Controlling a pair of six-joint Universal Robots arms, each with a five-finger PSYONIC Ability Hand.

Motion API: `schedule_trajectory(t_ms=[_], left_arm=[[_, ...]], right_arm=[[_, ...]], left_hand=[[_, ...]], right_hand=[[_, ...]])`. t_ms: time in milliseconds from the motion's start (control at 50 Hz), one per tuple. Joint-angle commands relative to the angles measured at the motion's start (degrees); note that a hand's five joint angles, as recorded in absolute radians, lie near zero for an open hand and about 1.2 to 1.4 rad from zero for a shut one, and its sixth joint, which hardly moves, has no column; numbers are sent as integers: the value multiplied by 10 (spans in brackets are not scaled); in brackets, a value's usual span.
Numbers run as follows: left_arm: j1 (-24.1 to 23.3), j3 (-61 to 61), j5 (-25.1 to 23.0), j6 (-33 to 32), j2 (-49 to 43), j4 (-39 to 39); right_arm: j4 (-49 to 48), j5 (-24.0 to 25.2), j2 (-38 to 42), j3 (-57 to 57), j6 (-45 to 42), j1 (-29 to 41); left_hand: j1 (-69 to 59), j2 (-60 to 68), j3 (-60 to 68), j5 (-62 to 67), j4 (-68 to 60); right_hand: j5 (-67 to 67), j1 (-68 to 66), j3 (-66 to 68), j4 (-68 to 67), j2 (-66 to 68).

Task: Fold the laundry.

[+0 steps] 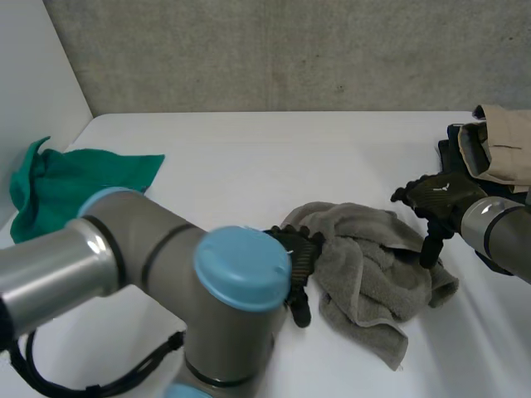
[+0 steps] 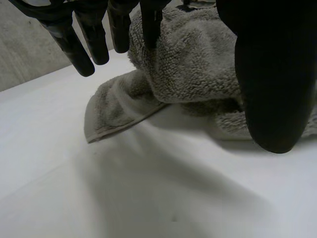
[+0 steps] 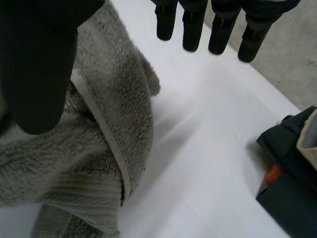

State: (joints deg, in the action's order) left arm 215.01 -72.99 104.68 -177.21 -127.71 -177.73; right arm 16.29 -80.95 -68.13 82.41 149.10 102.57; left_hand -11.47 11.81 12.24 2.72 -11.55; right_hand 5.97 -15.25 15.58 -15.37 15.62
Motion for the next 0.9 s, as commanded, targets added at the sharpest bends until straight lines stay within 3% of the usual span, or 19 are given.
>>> schedule_trajectory(t_ms=[20, 140, 240, 280, 340, 360, 400, 480, 560, 640, 680, 740, 820, 900], left_arm=[[-24, 96, 33, 13, -57, 14], [-35, 158, -5, 48, -93, 42], [-39, 211, -33, 68, -140, 56], [-40, 224, -37, 76, -150, 59], [-45, 246, -42, 90, -168, 61], [-46, 257, -40, 92, -175, 59], [-45, 265, -37, 90, -180, 55], [-19, 283, 9, 80, -171, 34], [42, 299, 56, 44, -126, -8], [102, 329, -5, -5, -80, -74], [125, 338, -67, -18, -56, -102], [147, 337, -119, -29, -32, -127], [180, 309, -141, -35, -9, -138], [211, 245, -176, -40, 9, -130]], right_arm=[[-8, 45, 61, -21, 6, -16], [-29, 50, 82, -26, 23, -19], [-56, 52, 80, -26, 46, -18], [-57, 52, 76, -25, 52, -17], [-54, 53, 63, -23, 60, -13], [-52, 53, 59, -23, 61, -11], [-47, 53, 50, -24, 62, -9], [-51, 50, 38, -32, 65, -7], [-69, 45, 30, -57, 81, -4], [-128, 12, 17, -95, 137, 4], [-172, -13, 2, -112, 179, 11], [-222, -35, -30, -124, 231, 22], [-245, -36, -60, -117, 265, 41], [-206, -15, -69, -89, 249, 51]], left_hand=[[15, -18, -22, -27, 16], [15, -18, -22, -27, 16], [-36, 33, 28, 23, -35], [-83, 80, 75, 71, -82], [-286, 283, 278, 274, -285], [-448, 445, 441, 436, -448], [-651, 647, 643, 638, -650], [-685, 682, 678, 673, -684], [-685, 682, 678, 673, -684], [-685, 682, 678, 673, -684], [-685, 682, 678, 673, -684], [-685, 682, 678, 673, -684], [-685, 682, 678, 673, -684], [-685, 682, 678, 673, -684]], right_hand=[[159, -166, 163, -165, 162], [290, -297, 294, -296, 293], [640, -647, 644, -646, 643], [640, -647, 644, -646, 644], [640, -647, 644, -646, 644], [640, -647, 644, -646, 644], [640, -647, 644, -646, 644], [640, -647, 644, -646, 644], [640, -647, 644, -646, 644], [640, -647, 644, -646, 644], [640, -647, 644, -646, 644], [640, -647, 644, -646, 644], [640, -647, 644, -646, 644], [640, -647, 644, -646, 644]])
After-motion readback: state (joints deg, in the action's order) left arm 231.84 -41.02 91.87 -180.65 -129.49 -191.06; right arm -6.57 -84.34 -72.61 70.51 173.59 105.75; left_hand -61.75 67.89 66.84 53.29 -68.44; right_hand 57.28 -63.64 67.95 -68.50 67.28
